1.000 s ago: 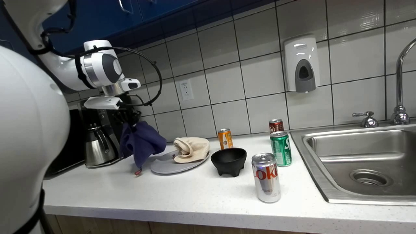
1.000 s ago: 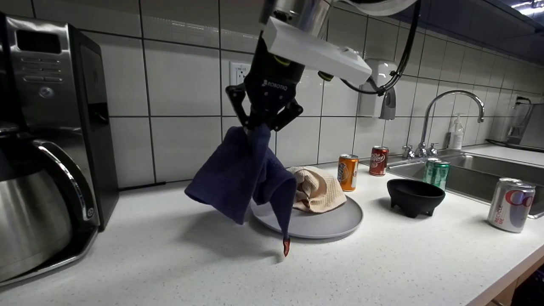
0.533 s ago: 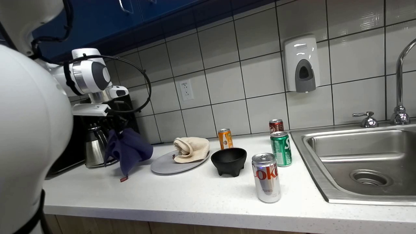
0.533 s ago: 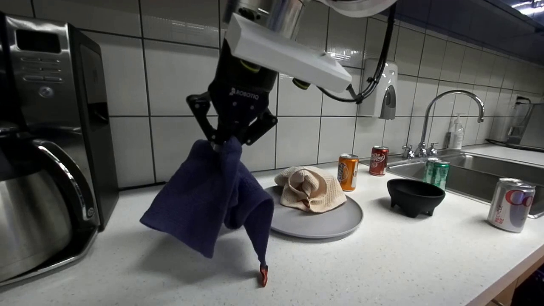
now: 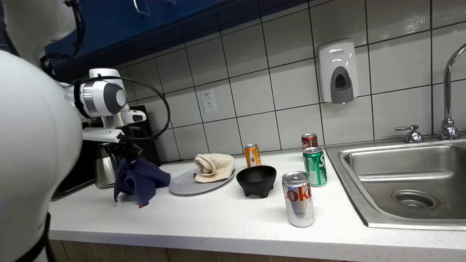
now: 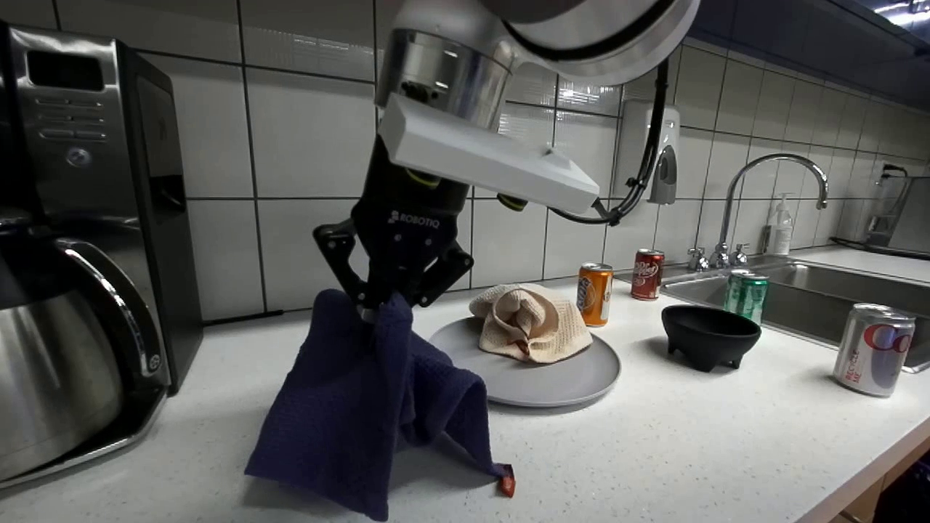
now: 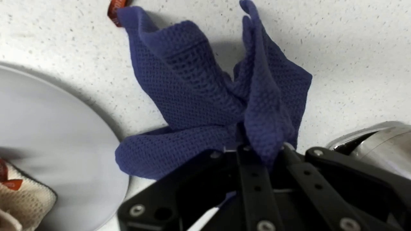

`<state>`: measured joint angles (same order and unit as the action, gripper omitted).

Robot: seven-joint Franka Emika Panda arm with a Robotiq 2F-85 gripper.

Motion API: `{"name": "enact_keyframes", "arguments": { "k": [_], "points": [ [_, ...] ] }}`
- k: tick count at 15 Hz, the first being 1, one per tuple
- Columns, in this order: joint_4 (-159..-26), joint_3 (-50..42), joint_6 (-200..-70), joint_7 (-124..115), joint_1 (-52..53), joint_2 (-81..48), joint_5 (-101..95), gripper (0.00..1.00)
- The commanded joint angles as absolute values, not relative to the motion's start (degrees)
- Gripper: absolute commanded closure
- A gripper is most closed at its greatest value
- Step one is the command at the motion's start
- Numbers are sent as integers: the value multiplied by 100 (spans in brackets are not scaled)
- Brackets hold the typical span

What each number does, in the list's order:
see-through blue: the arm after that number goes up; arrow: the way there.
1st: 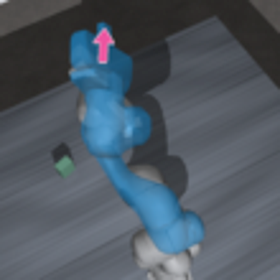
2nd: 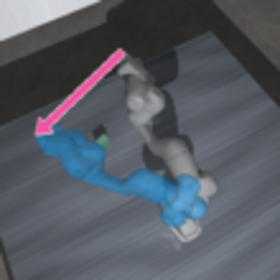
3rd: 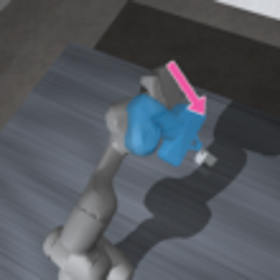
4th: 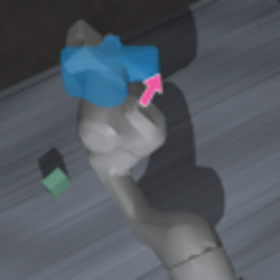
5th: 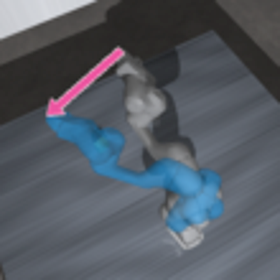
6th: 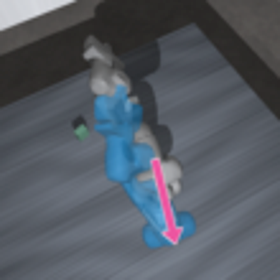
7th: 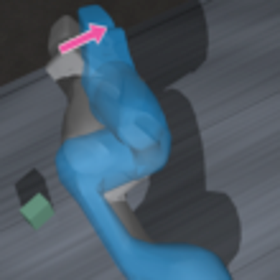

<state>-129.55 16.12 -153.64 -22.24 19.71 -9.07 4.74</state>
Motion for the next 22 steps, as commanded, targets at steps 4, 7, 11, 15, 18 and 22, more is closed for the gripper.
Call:
{"name": "enact_keyframes", "arguments": {
  "k": [4,7,11,15,18,22],
  "points": [
    [-12872,1653,-15081,-1860,1915,-967,851,63],
    [-12887,1612,-15069,-1921,1923,-891,761,39],
    [-12923,1515,-15122,-2063,1930,-724,584,9],
    [-13021,1399,-15179,-2134,1868,-505,504,0],
    [-13059,1289,-15210,-2214,1804,-432,440,0],
    [-13078,1082,-15114,-2396,1694,-428,103,0]
  ]
}}
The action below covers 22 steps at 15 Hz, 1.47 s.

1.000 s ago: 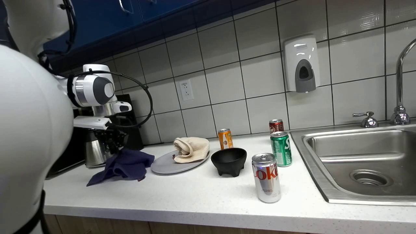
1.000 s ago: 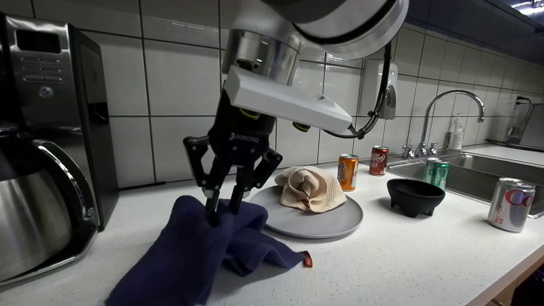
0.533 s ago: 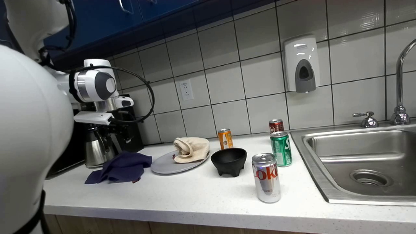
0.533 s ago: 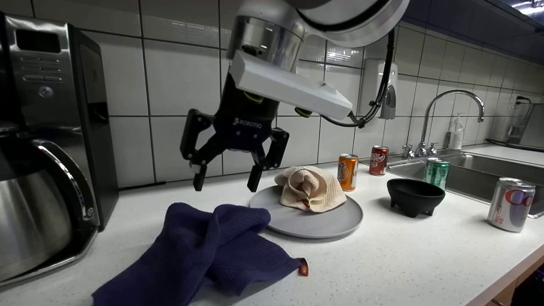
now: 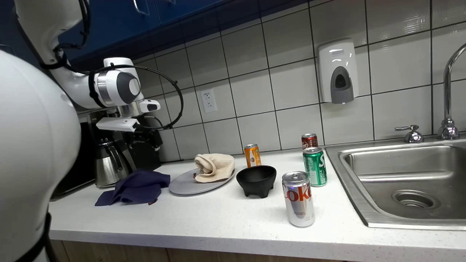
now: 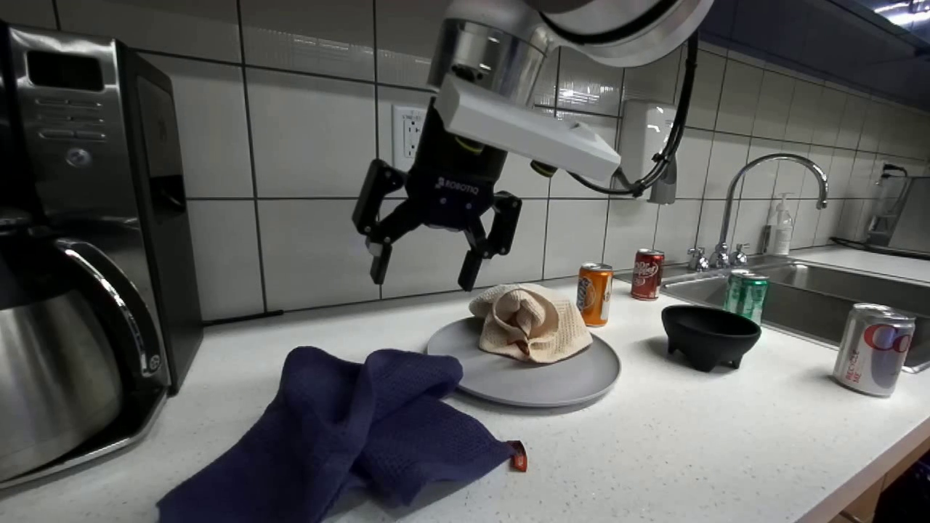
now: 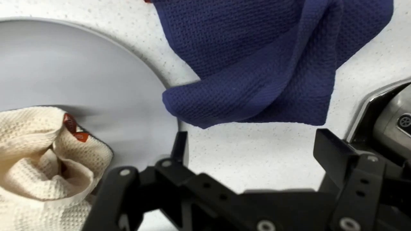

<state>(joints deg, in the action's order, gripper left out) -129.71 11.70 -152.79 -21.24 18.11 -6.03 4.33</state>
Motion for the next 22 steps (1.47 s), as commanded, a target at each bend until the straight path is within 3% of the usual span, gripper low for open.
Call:
{"name": "enact_keyframes", "arguments": {
  "k": [1,8,22],
  "points": [
    [-13069,1015,-15063,-2465,1666,-435,-52,0],
    [-12898,655,-14594,-2887,1488,-579,-1025,0],
    [-12157,291,-13938,-2620,1161,-1290,-1057,0]
  ]
}}
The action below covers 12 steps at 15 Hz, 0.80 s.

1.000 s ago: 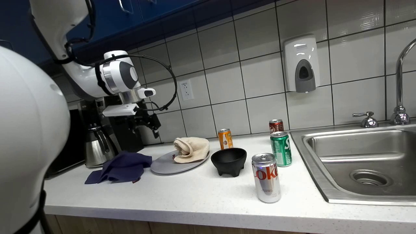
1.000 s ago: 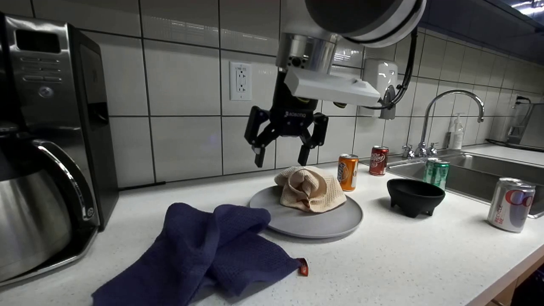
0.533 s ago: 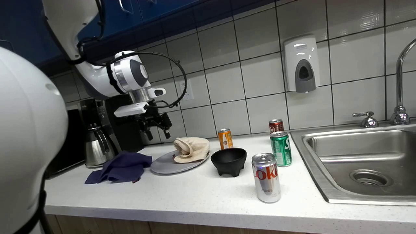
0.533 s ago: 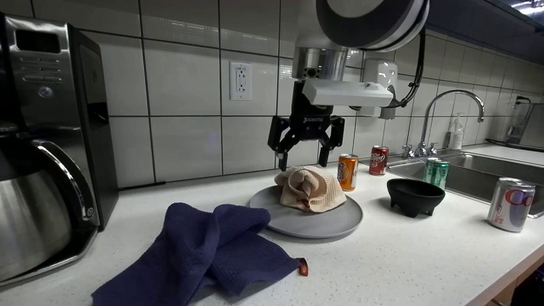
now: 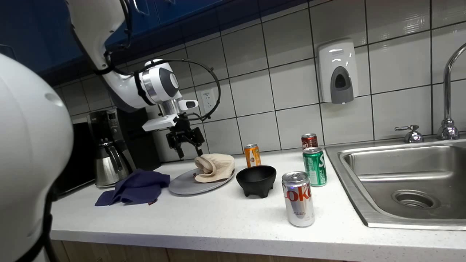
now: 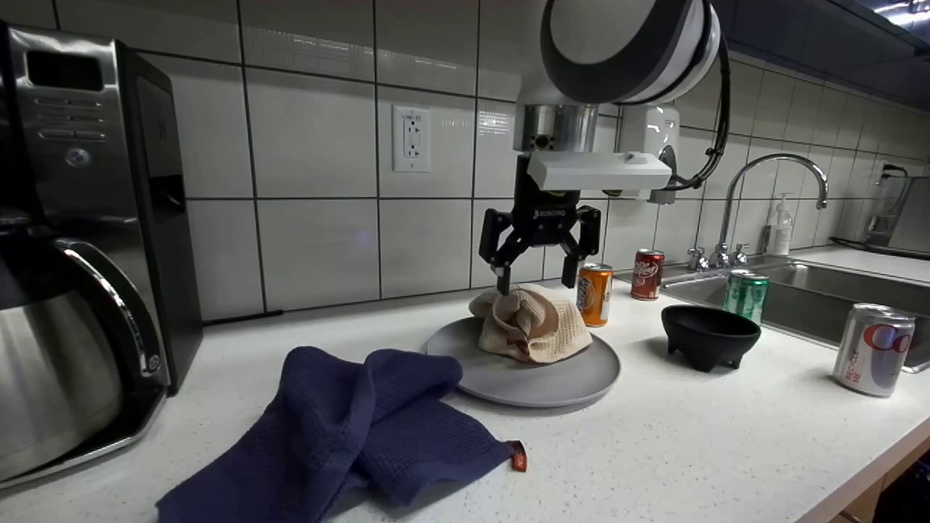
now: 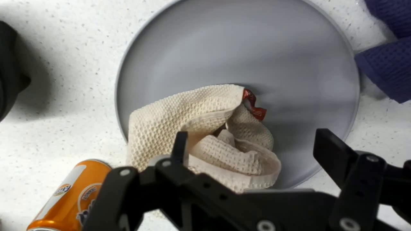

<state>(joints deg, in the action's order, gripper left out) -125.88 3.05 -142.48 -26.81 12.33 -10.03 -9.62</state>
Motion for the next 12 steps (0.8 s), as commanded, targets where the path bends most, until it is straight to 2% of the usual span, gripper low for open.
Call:
{"name": "enact_keyframes", "arguments": {
  "k": [1,12],
  "points": [
    [-12047,271,-13899,-2596,1163,-1389,-1058,0],
    [-11033,163,-13574,-2322,1206,-2319,-907,0]
  ]
}}
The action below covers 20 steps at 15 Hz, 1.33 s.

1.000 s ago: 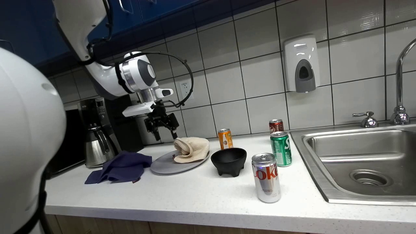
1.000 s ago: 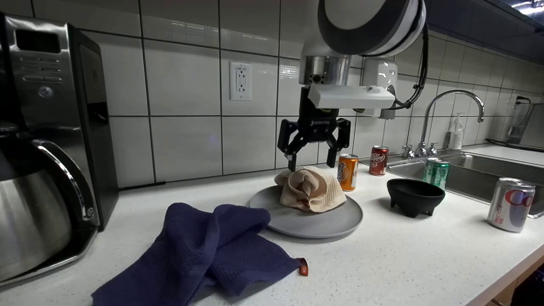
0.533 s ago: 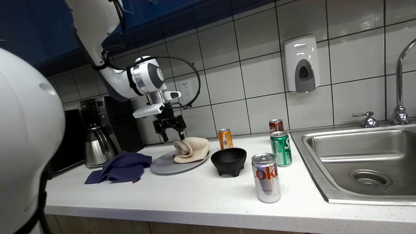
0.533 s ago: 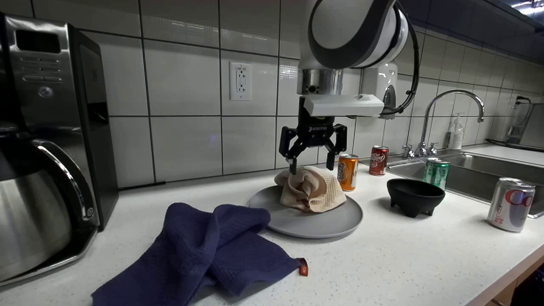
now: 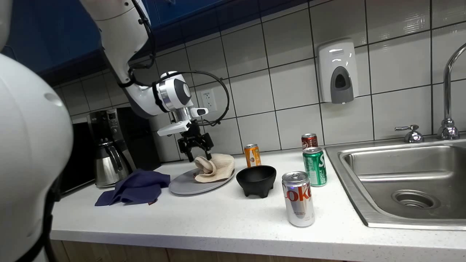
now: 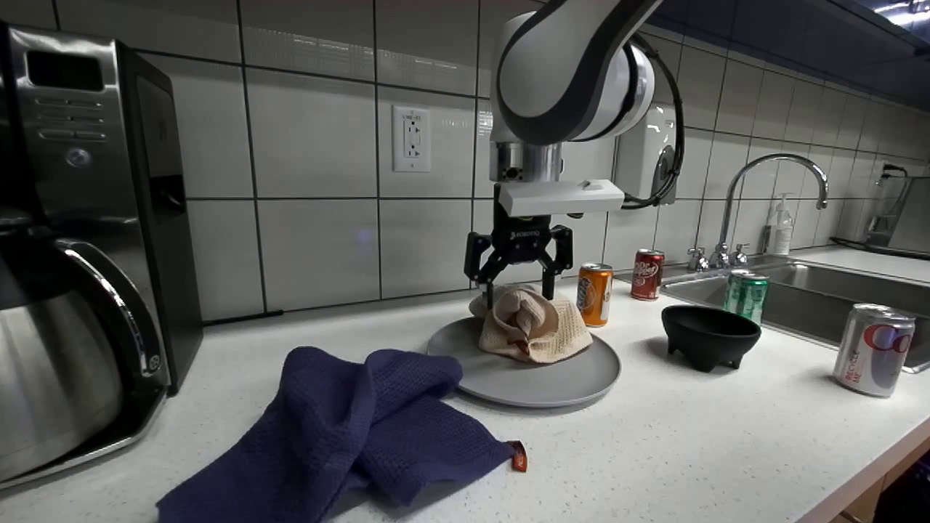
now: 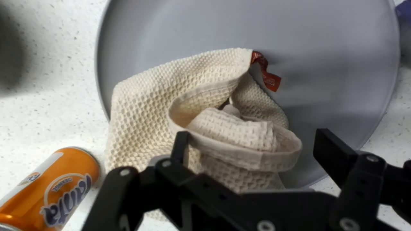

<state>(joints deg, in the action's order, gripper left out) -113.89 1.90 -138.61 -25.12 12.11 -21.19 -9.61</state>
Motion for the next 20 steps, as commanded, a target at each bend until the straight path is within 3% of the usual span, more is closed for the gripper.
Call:
{"name": "enact_keyframes", "arguments": {
  "k": [1,10,12,20],
  "points": [
    [-11006,154,-13563,-2308,1198,-2352,-889,0],
    [-11151,7,-13637,-2280,1087,-2375,-757,0],
    [-11162,9,-13690,-2267,1056,-2380,-715,26],
    [-11252,21,-13823,-2297,1030,-2318,-512,89]
  ]
}}
